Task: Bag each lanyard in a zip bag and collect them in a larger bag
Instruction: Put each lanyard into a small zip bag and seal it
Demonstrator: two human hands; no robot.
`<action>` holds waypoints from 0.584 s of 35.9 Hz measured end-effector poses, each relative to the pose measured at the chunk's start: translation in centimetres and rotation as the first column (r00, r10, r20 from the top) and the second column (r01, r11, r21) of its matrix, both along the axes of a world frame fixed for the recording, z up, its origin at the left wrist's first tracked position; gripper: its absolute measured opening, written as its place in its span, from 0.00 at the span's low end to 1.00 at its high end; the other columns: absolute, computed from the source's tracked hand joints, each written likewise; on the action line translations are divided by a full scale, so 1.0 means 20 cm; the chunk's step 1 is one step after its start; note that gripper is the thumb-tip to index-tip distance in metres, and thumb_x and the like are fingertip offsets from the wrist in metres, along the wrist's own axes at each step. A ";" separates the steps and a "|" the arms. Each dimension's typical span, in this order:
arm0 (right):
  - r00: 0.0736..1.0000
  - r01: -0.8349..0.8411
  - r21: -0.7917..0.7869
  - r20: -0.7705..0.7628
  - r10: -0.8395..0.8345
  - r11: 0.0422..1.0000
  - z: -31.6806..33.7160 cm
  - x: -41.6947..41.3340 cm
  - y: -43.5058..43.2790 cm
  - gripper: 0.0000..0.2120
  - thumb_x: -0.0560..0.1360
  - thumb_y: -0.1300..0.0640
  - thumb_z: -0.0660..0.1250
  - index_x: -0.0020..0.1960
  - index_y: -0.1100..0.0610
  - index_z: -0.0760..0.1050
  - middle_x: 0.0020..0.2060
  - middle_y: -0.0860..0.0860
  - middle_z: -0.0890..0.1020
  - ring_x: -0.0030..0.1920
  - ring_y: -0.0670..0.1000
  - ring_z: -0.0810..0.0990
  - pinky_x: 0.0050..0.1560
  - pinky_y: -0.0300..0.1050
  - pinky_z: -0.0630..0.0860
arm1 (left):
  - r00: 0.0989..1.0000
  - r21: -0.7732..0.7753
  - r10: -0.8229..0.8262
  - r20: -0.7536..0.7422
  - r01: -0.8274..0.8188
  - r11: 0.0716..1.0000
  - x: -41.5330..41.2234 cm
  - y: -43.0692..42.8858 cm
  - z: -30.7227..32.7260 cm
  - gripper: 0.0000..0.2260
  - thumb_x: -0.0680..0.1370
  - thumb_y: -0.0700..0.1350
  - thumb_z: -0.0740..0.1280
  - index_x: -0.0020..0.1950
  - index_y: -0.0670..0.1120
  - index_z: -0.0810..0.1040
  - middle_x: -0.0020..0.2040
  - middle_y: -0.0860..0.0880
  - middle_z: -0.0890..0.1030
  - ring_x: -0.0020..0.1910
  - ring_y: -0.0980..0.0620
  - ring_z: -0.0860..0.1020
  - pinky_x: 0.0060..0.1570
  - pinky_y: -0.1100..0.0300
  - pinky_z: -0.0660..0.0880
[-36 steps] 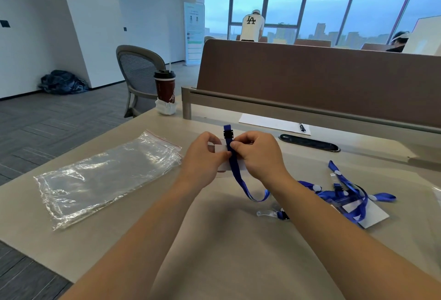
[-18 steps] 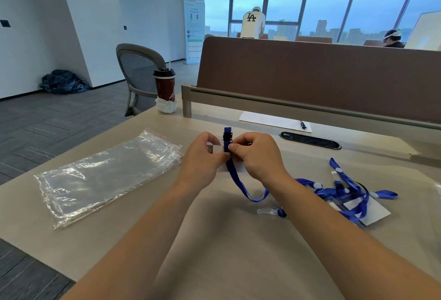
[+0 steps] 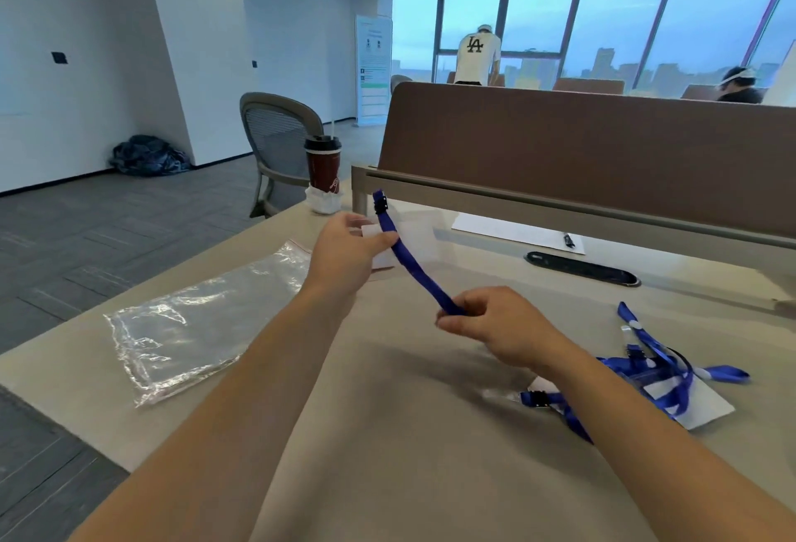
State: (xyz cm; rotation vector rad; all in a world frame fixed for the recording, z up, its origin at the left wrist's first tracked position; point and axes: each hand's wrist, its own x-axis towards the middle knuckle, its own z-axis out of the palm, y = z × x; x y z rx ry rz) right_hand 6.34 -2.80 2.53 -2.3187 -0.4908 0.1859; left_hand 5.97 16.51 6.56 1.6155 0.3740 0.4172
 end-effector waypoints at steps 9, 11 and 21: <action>0.980 -0.117 0.130 -0.143 0.135 0.985 0.08 0.00 -0.02 0.10 0.79 0.53 0.67 0.41 0.48 0.85 0.46 0.47 0.87 0.51 0.48 0.83 0.58 0.43 0.76 | 0.934 -0.216 -0.358 0.007 0.351 0.911 -0.07 0.04 0.13 0.15 0.77 0.37 0.71 0.61 0.48 0.73 0.61 0.44 0.80 0.55 0.44 0.82 0.49 0.48 0.83; 0.977 -0.143 0.131 -0.140 0.161 0.981 0.10 0.01 -0.03 0.11 0.78 0.51 0.67 0.41 0.50 0.85 0.46 0.46 0.86 0.53 0.48 0.83 0.59 0.45 0.76 | 0.881 -0.206 -0.473 -0.009 0.461 0.863 -0.10 0.04 0.13 0.16 0.77 0.36 0.70 0.63 0.46 0.73 0.58 0.43 0.83 0.54 0.44 0.83 0.53 0.47 0.81; 0.990 -0.122 0.149 -0.053 0.131 0.981 0.22 0.08 -0.09 0.04 0.77 0.60 0.69 0.49 0.57 0.83 0.44 0.51 0.85 0.46 0.50 0.84 0.48 0.38 0.80 | 0.749 0.220 -0.561 -0.353 0.649 0.728 -0.17 0.03 0.03 0.12 0.75 0.39 0.73 0.55 0.51 0.76 0.57 0.43 0.77 0.50 0.45 0.78 0.51 0.50 0.81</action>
